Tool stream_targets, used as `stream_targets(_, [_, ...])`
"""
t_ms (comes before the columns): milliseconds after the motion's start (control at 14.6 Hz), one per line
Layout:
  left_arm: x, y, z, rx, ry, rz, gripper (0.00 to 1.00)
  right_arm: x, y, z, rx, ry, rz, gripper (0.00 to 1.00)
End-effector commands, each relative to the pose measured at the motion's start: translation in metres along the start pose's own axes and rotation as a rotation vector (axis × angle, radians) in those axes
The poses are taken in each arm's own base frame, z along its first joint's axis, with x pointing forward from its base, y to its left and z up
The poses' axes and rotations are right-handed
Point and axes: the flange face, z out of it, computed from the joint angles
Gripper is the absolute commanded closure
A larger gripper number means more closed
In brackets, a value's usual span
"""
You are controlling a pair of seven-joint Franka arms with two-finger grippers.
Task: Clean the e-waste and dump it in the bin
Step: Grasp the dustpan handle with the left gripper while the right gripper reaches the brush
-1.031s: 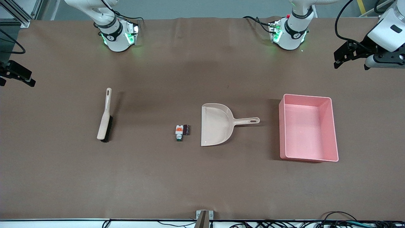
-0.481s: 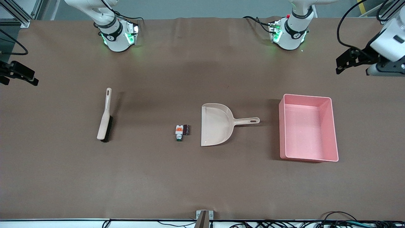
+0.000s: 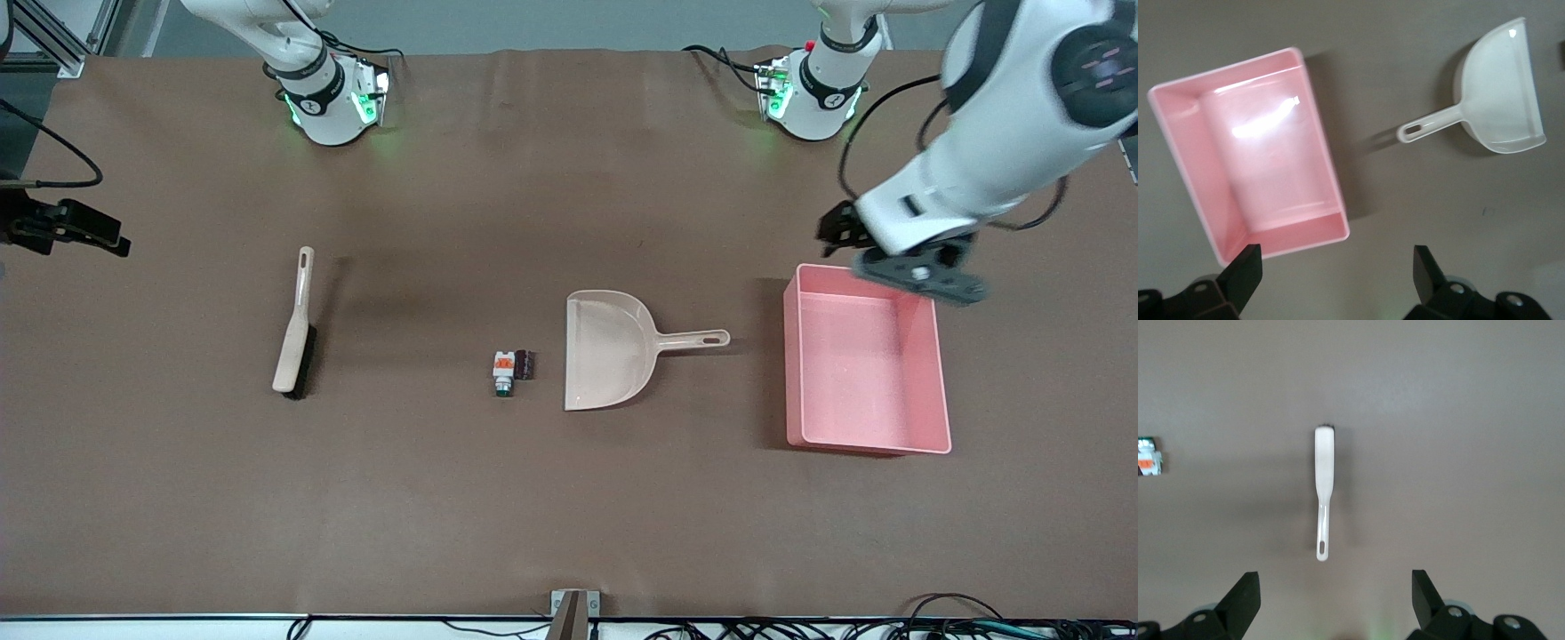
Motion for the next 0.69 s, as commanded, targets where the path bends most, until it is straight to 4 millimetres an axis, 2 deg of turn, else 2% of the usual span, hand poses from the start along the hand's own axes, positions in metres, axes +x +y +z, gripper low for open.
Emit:
stream_targets(0, [0.005,0.035,0.041,0.024,0.023,0.128,0.01,0.002,-0.001,0.004,0.012,-0.021,-0.001,0.0])
stream_targets(137, [0.013,0.057,0.068,0.067,0.035,0.275,0.02,0.004,-0.004,0.005,0.036,-0.025,0.001,0.0])
stream_targets(206, [0.019,0.065,0.084,0.069,0.02,0.333,0.03,0.012,-0.008,0.022,0.033,-0.06,-0.009,0.0])
stream_targets(275, [0.024,0.076,0.098,0.08,0.004,0.38,0.03,0.026,-0.008,0.049,0.03,-0.12,-0.006,0.0])
stream_targets(481, [0.034,0.118,0.147,0.125,-0.046,0.554,0.05,0.029,0.001,0.053,0.03,-0.128,0.009,0.0])
stream_targets(619, [0.041,0.126,0.177,0.121,-0.067,0.659,0.07,0.03,-0.001,0.05,0.026,-0.123,0.002,0.0])
